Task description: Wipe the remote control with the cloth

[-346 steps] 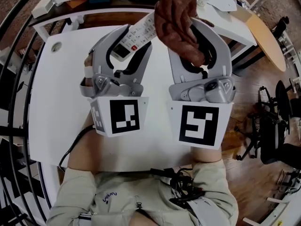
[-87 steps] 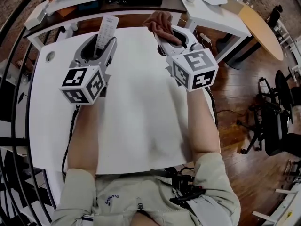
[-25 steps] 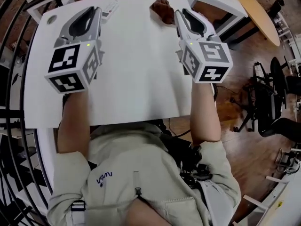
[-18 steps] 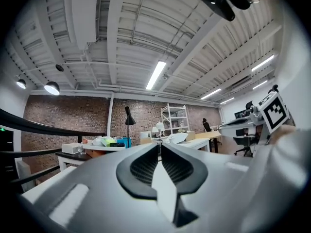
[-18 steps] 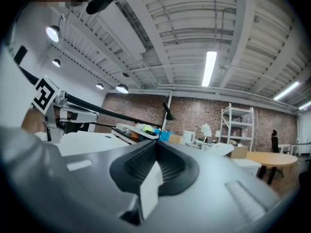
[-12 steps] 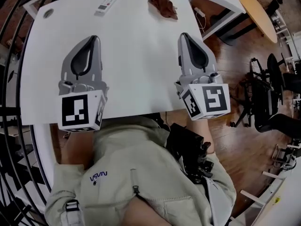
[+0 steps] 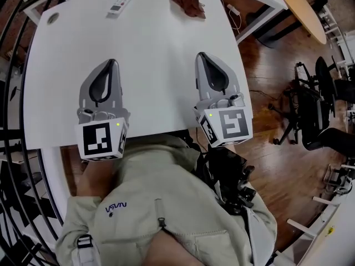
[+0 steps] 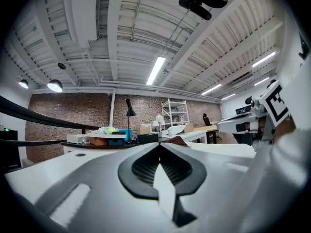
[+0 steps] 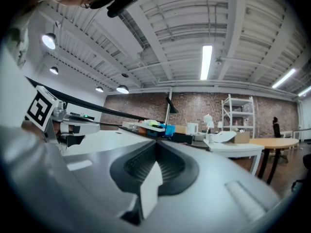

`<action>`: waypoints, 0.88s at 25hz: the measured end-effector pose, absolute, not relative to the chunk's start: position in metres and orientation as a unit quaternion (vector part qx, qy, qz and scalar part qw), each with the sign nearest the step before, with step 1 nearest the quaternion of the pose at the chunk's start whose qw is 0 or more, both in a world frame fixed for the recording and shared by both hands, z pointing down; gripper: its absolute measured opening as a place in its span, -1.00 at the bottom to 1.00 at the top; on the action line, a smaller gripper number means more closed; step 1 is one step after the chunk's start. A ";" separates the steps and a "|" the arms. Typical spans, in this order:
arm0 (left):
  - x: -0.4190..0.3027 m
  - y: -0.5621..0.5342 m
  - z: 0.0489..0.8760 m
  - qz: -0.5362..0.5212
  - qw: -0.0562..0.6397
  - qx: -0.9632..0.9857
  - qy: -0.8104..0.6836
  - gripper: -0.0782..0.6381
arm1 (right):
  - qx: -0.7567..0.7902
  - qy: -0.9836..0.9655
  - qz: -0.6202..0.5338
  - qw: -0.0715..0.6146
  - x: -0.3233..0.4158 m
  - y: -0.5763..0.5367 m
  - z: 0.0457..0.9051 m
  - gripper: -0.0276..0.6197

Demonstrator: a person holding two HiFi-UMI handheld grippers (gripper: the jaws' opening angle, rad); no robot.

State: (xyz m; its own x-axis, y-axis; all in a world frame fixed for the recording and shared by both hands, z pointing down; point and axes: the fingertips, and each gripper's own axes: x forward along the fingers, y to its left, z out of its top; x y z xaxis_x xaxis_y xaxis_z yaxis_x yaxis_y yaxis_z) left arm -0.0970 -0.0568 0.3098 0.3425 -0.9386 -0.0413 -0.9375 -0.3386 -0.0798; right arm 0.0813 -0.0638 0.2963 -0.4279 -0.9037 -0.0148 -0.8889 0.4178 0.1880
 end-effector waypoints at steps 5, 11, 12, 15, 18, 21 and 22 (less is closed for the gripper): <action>-0.097 -0.056 0.317 -0.010 0.042 -0.821 0.569 -0.77 | 0.537 -0.839 -0.071 0.052 0.082 -0.064 0.308 -0.91; -0.103 -0.056 0.321 -0.015 0.043 -0.822 0.568 -0.77 | 0.534 -0.841 -0.057 0.060 0.078 -0.069 0.322 -0.91; -0.102 -0.056 0.321 -0.014 0.042 -0.822 0.568 -0.78 | 0.534 -0.842 -0.054 0.062 0.078 -0.070 0.323 -0.91; -0.101 -0.057 0.319 -0.007 0.033 -0.820 0.572 -0.77 | 0.535 -0.841 -0.052 0.063 0.079 -0.070 0.325 -0.91; -0.104 -0.058 0.323 -0.008 0.033 -0.820 0.572 -0.77 | 0.535 -0.841 -0.051 0.063 0.080 -0.070 0.326 -0.91; -0.106 -0.058 0.323 -0.004 0.030 -0.818 0.574 -0.77 | 0.535 -0.841 -0.049 0.063 0.079 -0.070 0.326 -0.91; -0.106 -0.058 0.323 -0.004 0.030 -0.819 0.574 -0.77 | 0.535 -0.841 -0.048 0.063 0.079 -0.070 0.326 -0.91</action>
